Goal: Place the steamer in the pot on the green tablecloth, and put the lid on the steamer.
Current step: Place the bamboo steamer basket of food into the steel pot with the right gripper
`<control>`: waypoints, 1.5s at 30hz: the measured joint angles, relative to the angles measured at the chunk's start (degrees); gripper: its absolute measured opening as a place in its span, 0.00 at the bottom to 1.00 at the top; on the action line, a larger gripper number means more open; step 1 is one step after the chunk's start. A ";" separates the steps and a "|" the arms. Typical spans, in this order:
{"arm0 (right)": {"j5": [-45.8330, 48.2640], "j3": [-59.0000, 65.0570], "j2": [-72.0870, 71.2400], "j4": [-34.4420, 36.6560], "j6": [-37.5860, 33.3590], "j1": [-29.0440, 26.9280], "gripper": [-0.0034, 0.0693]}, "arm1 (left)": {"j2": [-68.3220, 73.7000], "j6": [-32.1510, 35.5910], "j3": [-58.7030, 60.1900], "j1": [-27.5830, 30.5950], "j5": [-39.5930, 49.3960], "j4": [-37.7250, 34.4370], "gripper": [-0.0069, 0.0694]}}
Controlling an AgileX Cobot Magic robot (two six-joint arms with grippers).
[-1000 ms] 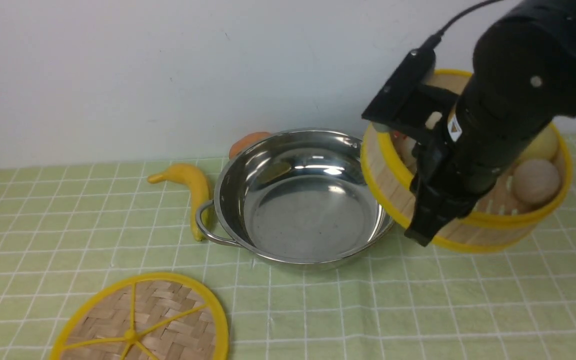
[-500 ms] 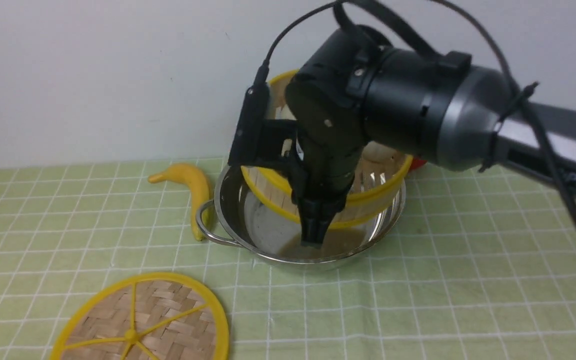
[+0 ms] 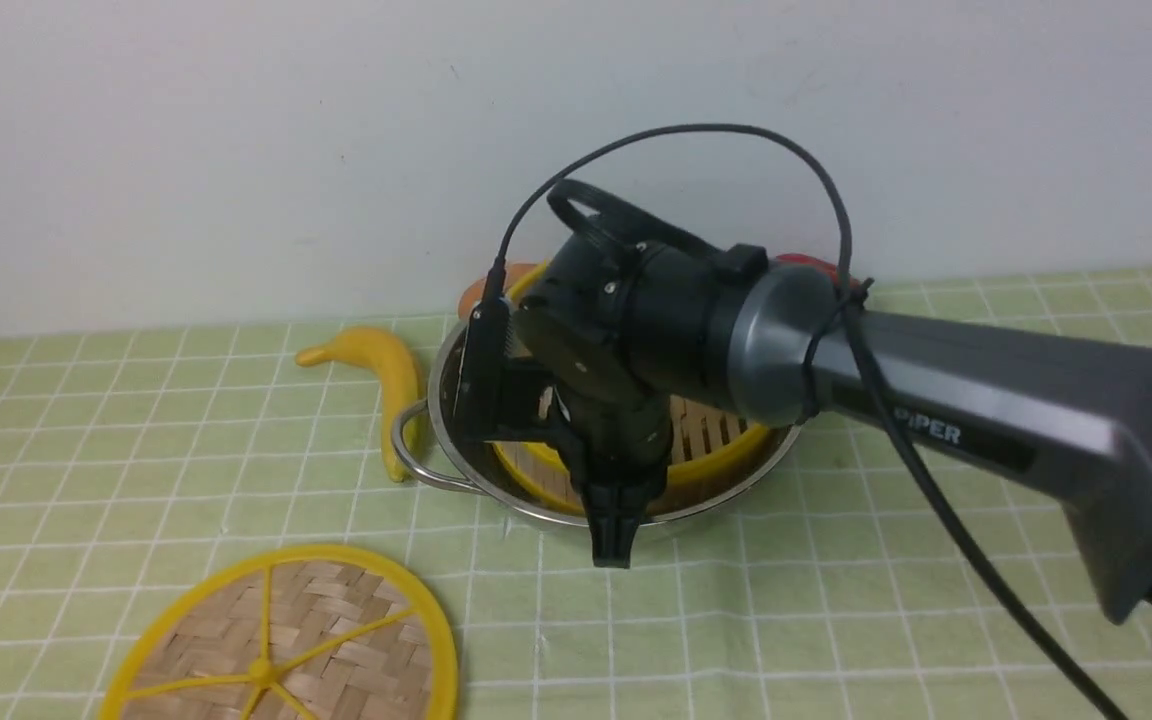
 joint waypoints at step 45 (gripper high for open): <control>3.04 -22.62 -7.87 -1.15 31.42 0.00 0.06 | 0.00 0.00 0.00 0.00 0.00 0.00 0.41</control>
